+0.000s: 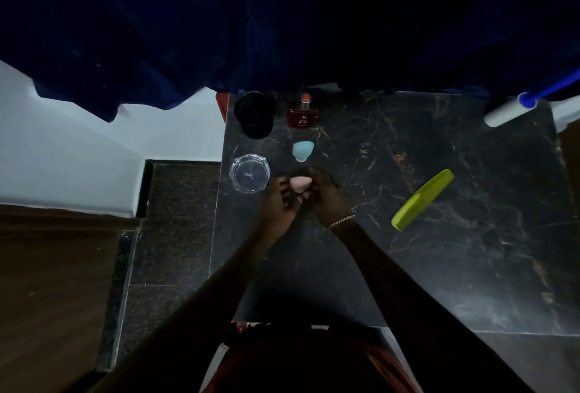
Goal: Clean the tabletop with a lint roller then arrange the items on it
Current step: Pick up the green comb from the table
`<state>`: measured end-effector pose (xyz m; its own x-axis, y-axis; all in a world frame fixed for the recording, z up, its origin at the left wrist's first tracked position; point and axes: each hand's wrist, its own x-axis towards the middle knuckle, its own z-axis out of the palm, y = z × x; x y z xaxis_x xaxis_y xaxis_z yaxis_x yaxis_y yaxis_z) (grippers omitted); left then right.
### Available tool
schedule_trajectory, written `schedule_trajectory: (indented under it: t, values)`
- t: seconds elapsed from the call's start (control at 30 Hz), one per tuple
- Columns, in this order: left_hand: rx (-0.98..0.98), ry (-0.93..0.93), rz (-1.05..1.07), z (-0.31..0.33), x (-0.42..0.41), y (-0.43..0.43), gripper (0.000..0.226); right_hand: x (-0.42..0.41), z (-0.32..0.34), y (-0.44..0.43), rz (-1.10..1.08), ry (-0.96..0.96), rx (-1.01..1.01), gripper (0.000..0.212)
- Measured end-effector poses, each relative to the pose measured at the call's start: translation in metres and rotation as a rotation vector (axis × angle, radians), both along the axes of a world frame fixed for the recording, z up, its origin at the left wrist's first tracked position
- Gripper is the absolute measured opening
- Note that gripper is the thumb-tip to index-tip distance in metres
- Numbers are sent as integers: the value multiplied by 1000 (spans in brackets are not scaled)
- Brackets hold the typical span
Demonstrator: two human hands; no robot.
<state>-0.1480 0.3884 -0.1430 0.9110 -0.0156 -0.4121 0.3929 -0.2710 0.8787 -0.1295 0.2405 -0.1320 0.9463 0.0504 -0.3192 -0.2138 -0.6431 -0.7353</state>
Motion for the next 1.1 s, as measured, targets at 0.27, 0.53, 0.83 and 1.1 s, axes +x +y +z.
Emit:
schedule_trajectory:
  t: [0.27, 0.53, 0.83, 1.1]
  values:
    - [103, 188, 6, -5, -50, -22, 19, -45, 7, -98, -355, -209, -414, 35]
    - [16, 186, -223, 22, -42, -107, 23, -51, 5, -160, -740, 225, -338, 79]
    - [26, 218, -221, 37, -34, -153, 29, -50, 17, -166, -576, 266, -154, 51]
    - [122, 121, -133, 55, -31, -176, 28, -87, 44, -137, -59, -193, -227, 23]
